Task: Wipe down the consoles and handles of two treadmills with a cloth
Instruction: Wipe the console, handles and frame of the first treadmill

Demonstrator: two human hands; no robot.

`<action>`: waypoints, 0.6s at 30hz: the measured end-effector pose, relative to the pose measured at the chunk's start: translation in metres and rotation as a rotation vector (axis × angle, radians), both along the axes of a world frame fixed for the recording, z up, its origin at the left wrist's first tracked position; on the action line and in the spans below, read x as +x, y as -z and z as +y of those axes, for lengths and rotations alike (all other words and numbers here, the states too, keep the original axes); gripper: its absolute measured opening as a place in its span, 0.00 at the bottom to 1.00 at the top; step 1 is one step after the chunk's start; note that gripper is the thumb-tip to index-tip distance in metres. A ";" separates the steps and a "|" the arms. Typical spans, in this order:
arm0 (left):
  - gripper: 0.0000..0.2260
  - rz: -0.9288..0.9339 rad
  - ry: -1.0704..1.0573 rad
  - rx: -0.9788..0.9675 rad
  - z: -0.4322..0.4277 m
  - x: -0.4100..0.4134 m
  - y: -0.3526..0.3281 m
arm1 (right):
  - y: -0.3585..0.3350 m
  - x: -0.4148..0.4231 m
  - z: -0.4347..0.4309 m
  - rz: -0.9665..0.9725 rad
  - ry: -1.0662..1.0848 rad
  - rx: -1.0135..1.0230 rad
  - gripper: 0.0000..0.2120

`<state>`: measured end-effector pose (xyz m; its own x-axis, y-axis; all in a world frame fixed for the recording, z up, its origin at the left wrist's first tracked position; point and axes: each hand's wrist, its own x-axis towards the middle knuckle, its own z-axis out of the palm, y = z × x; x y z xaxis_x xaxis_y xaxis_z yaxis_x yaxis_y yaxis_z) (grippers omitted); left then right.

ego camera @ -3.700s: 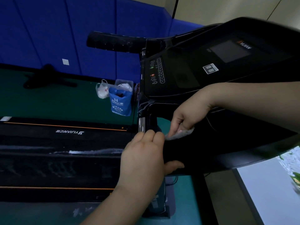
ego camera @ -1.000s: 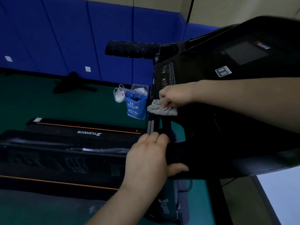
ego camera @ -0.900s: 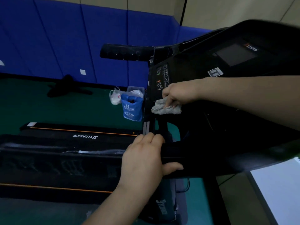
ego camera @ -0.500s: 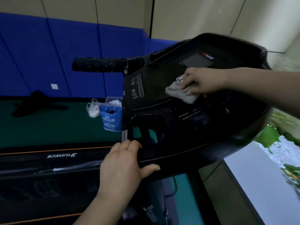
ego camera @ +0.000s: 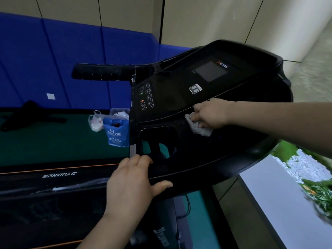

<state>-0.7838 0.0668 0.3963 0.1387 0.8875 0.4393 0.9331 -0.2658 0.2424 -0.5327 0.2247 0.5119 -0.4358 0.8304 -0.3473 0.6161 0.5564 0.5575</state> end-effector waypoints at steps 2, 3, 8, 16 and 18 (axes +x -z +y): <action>0.30 -0.005 -0.001 0.005 -0.001 0.000 0.000 | -0.008 0.002 -0.002 -0.051 0.055 0.006 0.19; 0.30 -0.009 -0.001 0.004 -0.001 0.000 0.000 | -0.014 0.003 -0.003 -0.054 0.090 0.011 0.18; 0.31 -0.014 -0.001 0.000 0.000 0.000 0.000 | -0.022 0.005 -0.010 -0.054 0.142 0.072 0.15; 0.31 -0.020 0.006 0.021 0.000 -0.001 0.002 | 0.002 -0.015 0.000 0.008 0.096 0.031 0.13; 0.31 -0.021 0.007 0.021 -0.001 -0.001 0.002 | -0.013 -0.001 -0.004 -0.016 0.136 0.007 0.17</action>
<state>-0.7848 0.0662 0.3940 0.1356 0.8772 0.4606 0.9261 -0.2774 0.2558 -0.5334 0.2208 0.5245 -0.3133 0.8838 -0.3475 0.6764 0.4645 0.5715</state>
